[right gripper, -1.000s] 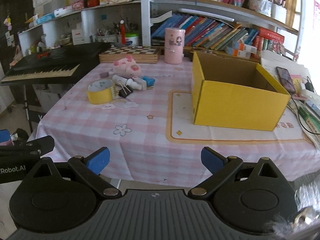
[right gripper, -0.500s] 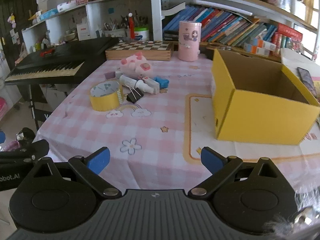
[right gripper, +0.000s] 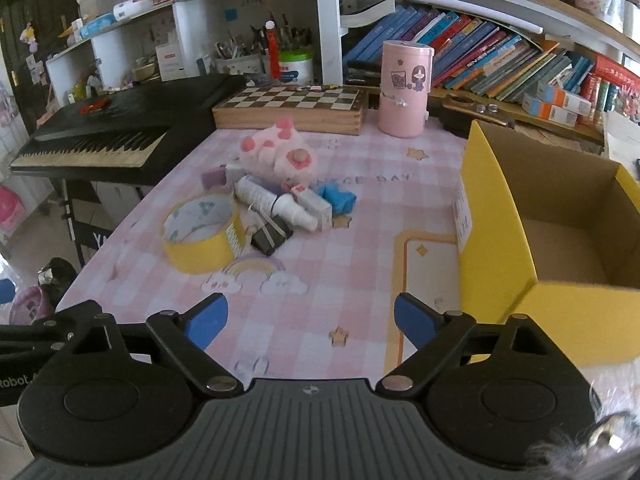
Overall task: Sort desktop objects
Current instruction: 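Move both tools toward the yellow tape roll and blue eraser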
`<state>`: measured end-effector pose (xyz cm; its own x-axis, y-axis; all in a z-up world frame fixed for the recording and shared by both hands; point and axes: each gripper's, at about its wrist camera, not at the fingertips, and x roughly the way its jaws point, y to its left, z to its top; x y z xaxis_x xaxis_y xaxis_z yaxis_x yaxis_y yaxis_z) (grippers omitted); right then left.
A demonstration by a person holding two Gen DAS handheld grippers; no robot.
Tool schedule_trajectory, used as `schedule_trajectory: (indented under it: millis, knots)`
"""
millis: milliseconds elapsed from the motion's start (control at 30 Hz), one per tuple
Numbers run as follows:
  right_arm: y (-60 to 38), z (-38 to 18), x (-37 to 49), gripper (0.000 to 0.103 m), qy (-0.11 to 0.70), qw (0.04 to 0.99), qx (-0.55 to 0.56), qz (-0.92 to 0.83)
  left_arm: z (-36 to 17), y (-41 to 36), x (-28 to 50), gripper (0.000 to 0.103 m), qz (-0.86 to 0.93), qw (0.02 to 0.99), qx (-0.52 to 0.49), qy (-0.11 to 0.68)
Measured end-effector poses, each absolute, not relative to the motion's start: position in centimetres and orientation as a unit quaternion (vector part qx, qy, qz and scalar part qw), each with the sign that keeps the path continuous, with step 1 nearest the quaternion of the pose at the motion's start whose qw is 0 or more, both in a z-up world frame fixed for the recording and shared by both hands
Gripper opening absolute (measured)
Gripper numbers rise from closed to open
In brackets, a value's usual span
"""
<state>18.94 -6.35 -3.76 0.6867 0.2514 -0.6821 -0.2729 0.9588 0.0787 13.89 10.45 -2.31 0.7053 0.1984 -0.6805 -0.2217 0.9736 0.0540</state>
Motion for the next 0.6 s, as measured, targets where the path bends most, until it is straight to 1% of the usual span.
schedule_trajectory:
  millis: [233,600]
  knots:
    - [-5.8,-4.5,23.4,0.089,0.378,0.913,-0.024,0.151,-3.7,10.6,18.3,0.103,0.114,0.913,-0.029,0.39]
    - [-5.9,-6.0,31.1,0.08,0.401,0.907,0.003,0.128,-6.2,10.3,24.5,0.103,0.104,0.906,-0.048,0.406]
